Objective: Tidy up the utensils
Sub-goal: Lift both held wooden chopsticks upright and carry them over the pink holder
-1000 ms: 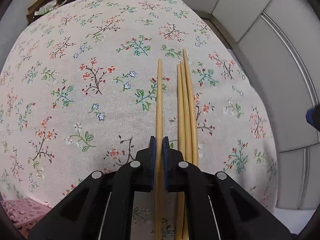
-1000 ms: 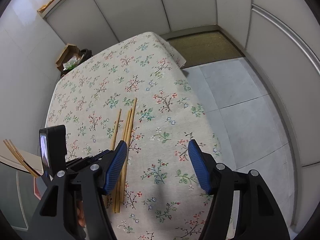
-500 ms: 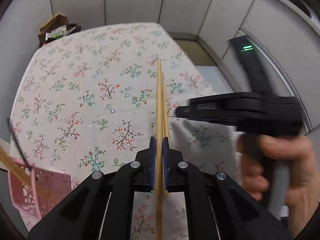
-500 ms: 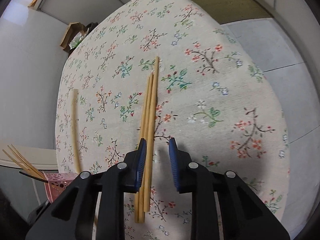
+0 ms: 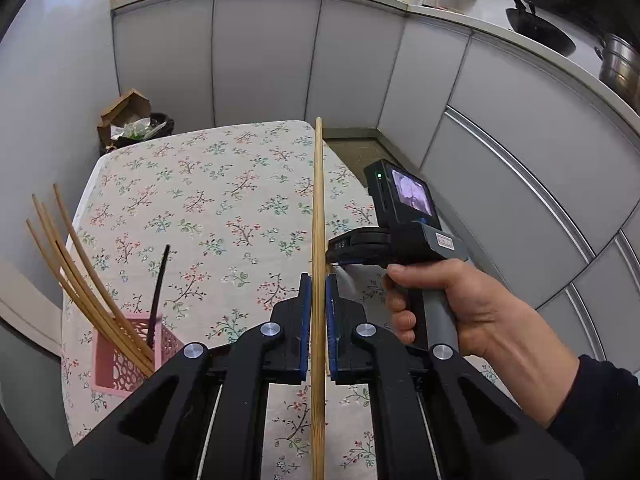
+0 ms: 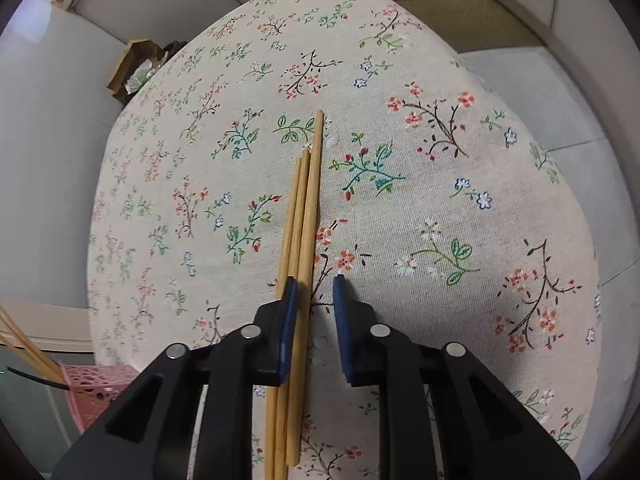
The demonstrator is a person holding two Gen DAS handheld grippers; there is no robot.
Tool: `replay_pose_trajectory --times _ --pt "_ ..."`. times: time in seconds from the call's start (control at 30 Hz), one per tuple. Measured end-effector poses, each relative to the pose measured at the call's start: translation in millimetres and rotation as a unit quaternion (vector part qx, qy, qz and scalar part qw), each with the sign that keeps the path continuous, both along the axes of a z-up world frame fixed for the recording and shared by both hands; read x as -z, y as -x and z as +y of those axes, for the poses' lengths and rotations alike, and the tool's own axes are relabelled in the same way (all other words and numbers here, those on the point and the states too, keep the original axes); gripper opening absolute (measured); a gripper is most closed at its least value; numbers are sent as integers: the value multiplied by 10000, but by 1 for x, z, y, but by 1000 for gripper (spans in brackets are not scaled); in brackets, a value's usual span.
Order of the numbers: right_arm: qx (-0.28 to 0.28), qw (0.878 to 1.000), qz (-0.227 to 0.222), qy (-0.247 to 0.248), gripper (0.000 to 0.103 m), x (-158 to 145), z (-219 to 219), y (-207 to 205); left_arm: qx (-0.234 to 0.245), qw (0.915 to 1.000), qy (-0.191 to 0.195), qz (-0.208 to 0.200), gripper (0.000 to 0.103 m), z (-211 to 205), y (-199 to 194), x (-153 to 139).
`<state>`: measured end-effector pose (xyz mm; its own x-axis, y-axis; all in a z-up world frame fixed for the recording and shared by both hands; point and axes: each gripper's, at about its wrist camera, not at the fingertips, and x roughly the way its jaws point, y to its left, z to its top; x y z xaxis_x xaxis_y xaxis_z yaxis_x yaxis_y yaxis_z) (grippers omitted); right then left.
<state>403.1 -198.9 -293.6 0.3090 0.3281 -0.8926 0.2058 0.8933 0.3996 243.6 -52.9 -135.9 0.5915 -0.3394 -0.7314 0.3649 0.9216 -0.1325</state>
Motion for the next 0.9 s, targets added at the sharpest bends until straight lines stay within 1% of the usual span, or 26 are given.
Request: replay_pose_trajectory --times 0.1,0.13,0.23,0.3,0.4,0.5,0.57,0.6,0.63,0.7,0.73,0.77,0.87,0.9 --pt "-59 9999 -39 73 9 1 7 -1 -26 10000 51 52 6 2 0 2" --pt "-173 9994 -45 303 8 -1 15 0 -20 10000 45 40 6 4 3 -1" --pt "-426 9974 9 581 8 -4 28 1 18 9999 109 -25 6 3 8 -6" --pt "-545 9957 -42 744 9 -5 33 3 42 9999 127 -90 6 5 10 -8" --pt "-385 9958 -116 817 7 -11 31 7 74 9997 192 -152 6 7 11 -11" --pt "-247 9941 -580 883 7 -36 27 15 63 9994 209 -250 6 10 12 -15" --pt "-184 9897 -1058 944 7 -65 27 24 55 9993 227 -302 6 14 13 -18" --pt "-158 9871 -1233 1006 7 -74 26 27 47 9992 259 -313 6 15 13 -20" --pt "-116 9832 -1471 1073 7 -88 27 32 29 9990 282 -345 6 17 14 -23" --pt "-31 9771 -1772 1176 7 -106 27 42 8 9987 317 -408 6 19 16 -26" --pt "48 9707 -2032 1285 7 -121 28 50 -2 9985 335 -432 6 20 16 -28" --pt "72 9670 -2191 1301 7 -129 29 52 -25 9983 349 -458 6 22 17 -29" --pt "145 9574 -2654 1131 7 -158 29 68 -55 9977 406 -540 6 26 19 -34" --pt "131 9522 -2852 1087 7 -168 29 74 -69 9975 410 -579 6 28 20 -36"
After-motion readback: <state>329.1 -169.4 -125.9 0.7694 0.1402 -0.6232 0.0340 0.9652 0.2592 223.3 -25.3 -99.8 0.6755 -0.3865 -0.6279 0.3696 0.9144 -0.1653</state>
